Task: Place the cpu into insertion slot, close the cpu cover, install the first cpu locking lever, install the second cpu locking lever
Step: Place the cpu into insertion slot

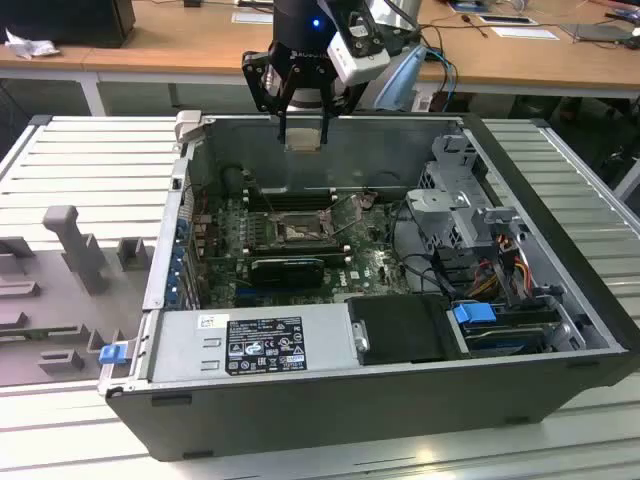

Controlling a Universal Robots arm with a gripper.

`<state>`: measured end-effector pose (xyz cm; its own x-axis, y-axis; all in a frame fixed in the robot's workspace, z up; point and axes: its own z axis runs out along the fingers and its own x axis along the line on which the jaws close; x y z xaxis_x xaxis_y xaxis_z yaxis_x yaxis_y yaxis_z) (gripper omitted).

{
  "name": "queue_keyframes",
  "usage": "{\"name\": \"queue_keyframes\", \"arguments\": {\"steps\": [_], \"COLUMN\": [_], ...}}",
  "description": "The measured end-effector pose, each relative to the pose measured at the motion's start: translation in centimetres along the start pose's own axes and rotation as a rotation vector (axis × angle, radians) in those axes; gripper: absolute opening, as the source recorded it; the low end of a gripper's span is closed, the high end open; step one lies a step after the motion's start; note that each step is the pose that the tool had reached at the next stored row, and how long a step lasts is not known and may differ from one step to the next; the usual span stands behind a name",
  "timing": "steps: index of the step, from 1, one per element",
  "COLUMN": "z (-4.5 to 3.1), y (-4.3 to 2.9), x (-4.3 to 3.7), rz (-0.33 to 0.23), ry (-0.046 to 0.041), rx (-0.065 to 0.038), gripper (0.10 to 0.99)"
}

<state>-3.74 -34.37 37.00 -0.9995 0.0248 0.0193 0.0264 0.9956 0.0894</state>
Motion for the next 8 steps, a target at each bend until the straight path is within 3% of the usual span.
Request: {"name": "queue_keyframes", "arguments": {"steps": [4, 8], "z": [0.00, 0.07], "y": [0.00, -0.01], "x": [0.00, 0.00], "rz": [0.047, 0.049], "ry": [-0.0041, -0.0044], "rx": [-0.001, -0.001], "gripper": [0.529, 0.529]}}
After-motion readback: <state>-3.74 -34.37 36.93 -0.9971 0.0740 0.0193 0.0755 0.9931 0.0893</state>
